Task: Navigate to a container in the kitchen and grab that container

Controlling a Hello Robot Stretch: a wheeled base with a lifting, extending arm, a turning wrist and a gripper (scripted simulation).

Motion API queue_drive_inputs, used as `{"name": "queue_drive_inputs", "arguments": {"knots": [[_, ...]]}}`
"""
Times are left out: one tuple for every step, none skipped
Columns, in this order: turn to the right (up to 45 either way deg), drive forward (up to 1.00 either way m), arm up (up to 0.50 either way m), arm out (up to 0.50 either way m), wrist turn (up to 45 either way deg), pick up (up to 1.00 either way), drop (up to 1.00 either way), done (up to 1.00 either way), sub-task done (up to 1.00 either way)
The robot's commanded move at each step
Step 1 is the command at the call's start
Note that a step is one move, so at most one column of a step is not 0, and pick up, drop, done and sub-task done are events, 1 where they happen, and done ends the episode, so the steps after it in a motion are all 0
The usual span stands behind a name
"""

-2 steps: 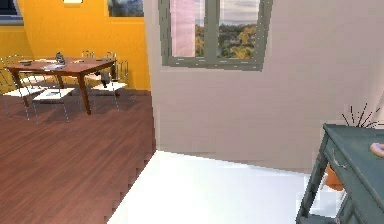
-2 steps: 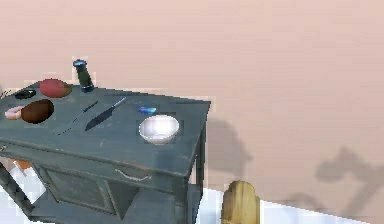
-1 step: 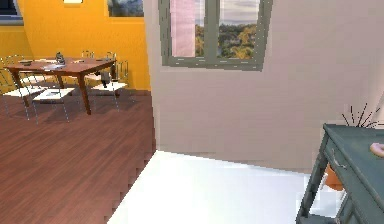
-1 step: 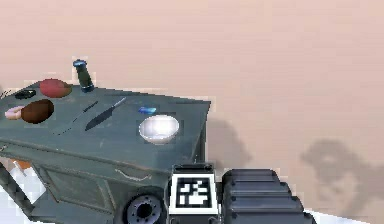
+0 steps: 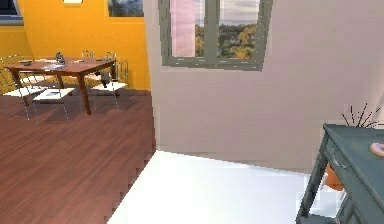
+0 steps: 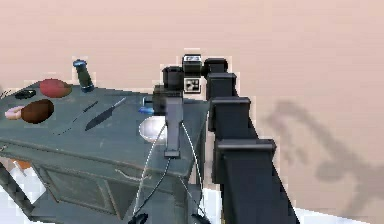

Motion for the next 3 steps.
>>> {"name": "queue_drive_inputs", "arguments": {"knots": [[0.0, 0.00, 0.00, 0.00, 45.0, 0.00, 0.00, 0.00, 0.00], [0.0, 0.00, 0.00, 0.00, 45.0, 0.00, 0.00, 0.00, 0.00], [0.0, 0.00, 0.00, 0.00, 45.0, 0.00, 0.00, 0.00, 0.00]]}}
